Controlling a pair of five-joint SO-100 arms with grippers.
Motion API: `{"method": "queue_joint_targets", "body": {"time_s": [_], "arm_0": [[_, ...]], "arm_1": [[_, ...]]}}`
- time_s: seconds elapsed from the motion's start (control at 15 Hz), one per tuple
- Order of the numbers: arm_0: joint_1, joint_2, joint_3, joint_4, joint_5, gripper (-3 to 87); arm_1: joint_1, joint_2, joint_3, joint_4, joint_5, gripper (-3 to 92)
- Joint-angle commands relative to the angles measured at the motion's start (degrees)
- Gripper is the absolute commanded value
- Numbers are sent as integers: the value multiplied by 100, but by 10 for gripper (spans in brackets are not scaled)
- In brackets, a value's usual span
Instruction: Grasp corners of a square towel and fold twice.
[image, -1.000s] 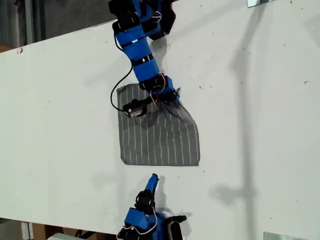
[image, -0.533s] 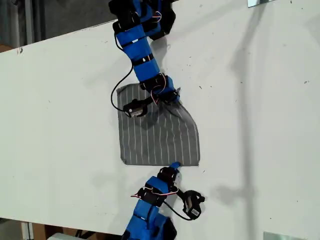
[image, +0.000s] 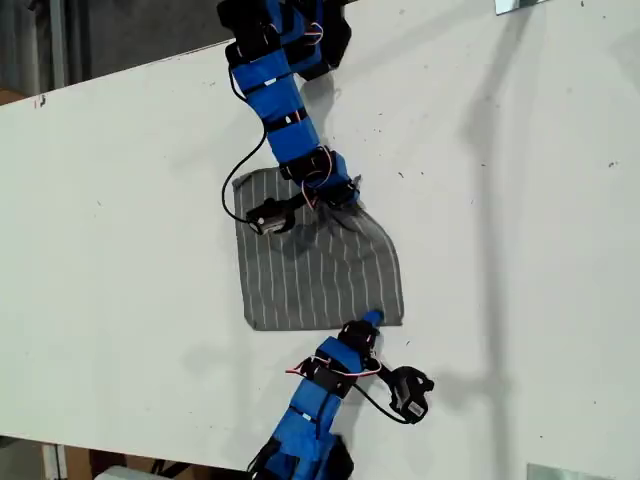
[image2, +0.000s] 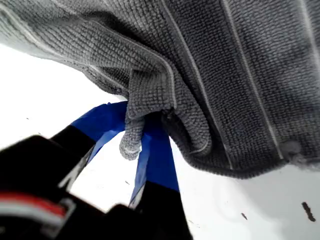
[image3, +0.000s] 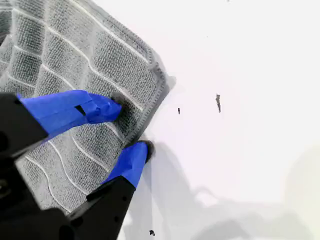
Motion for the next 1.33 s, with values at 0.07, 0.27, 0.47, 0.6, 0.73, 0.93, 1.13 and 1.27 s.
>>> {"method": "queue_joint_targets", "body": {"time_s": [0.07,0.27,0.47,0.6,0.73,0.93,1.13,1.27], "arm_0": [[211,-334,-1415,1037,88,148],[299,-896,-1775,914,44,149],[255,-1406,-1978,527,132,146],[237,-1652,-2013,316,176,137],[237,-1890,-2039,114,167,2],[281,-1934,-2083,211,149,1],[316,-1925,-2672,1020,211,1],[325,-1916,-3551,2039,334,1]], "arm_1": [[-70,44,-132,-53,35,-1],[-79,44,-132,-53,35,-1],[-88,44,-132,-62,35,-1],[-97,44,-132,-62,35,-1],[-97,44,-132,-62,35,-1],[-97,35,-132,-62,35,-1],[-97,35,-132,-62,35,-1],[-229,97,-334,53,70,-1]]}}
